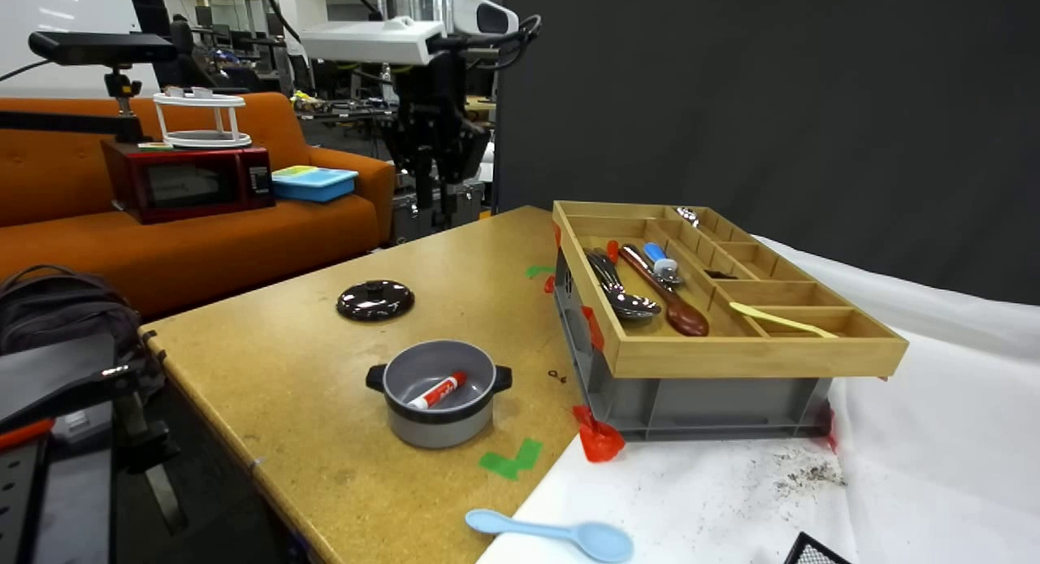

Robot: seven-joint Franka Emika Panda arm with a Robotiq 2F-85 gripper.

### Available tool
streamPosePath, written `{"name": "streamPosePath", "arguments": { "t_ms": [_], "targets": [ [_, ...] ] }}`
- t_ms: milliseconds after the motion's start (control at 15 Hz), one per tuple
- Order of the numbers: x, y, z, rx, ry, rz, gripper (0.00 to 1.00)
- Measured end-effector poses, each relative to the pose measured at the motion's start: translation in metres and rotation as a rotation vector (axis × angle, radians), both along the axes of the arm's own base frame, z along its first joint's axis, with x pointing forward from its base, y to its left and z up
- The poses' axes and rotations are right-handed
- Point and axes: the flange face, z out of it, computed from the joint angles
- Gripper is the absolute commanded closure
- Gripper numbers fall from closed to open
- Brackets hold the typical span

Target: Move the gray pot closer to the blue spoon

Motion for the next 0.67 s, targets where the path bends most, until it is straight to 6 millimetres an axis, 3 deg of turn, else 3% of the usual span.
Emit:
{"name": "streamPosePath", "arguments": {
  "t_ms": [333,667],
  "targets": [
    [0.013,0.002,0.035,-0.013,0.015,0.072,0.01],
    [0.023,0.006,0.052,-0.016,0.020,0.113,0.00]
  ]
}}
